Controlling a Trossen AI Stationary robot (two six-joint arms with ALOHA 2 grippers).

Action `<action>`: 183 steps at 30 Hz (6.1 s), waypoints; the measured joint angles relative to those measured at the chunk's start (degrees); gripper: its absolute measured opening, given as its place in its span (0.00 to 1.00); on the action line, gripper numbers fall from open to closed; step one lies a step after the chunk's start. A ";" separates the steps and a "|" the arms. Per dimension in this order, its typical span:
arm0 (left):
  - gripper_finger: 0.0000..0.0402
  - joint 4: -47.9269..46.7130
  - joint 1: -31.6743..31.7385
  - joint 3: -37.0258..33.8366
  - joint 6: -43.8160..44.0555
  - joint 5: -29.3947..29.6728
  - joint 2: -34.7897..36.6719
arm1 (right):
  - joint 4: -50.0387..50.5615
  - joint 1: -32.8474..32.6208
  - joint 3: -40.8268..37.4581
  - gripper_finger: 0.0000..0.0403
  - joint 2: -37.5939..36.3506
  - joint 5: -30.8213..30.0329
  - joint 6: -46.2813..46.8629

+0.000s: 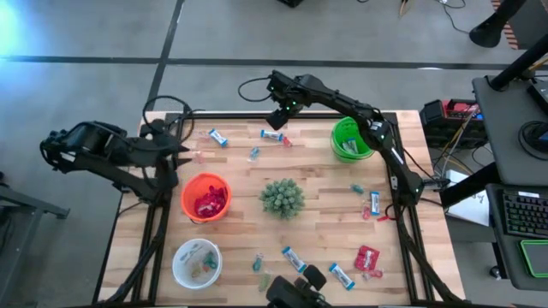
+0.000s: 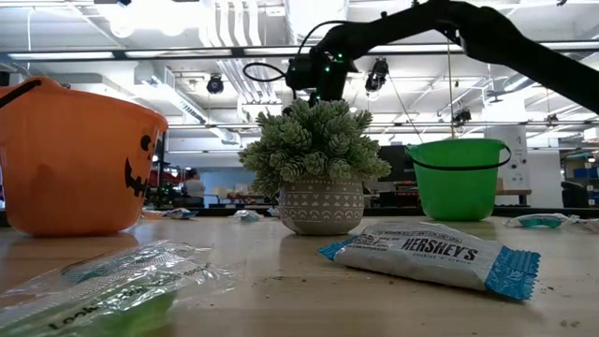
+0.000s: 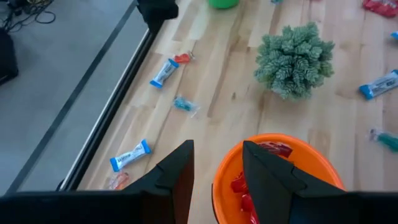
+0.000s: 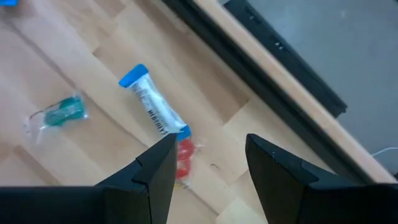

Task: Sort candy
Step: Put the red gummy into the white bucket

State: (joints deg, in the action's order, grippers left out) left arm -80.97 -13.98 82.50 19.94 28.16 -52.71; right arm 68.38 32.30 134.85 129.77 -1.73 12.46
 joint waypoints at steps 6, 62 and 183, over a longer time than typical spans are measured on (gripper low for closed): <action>0.30 0.00 -0.01 0.00 0.00 0.00 1.88 | 0.78 -0.16 0.02 0.45 0.65 3.64 3.07; 0.30 -1.79 -0.07 -0.02 -1.46 -0.24 2.23 | 7.09 -1.40 -0.62 0.16 13.29 6.73 6.66; 0.00 23.69 -3.16 0.00 12.70 -26.13 -14.21 | -3.12 -37.05 -0.53 0.42 -22.17 6.73 6.54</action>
State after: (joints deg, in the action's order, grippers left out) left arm -57.28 -17.14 82.50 32.64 2.03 -66.92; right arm 65.26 -4.75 134.32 107.60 4.99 18.99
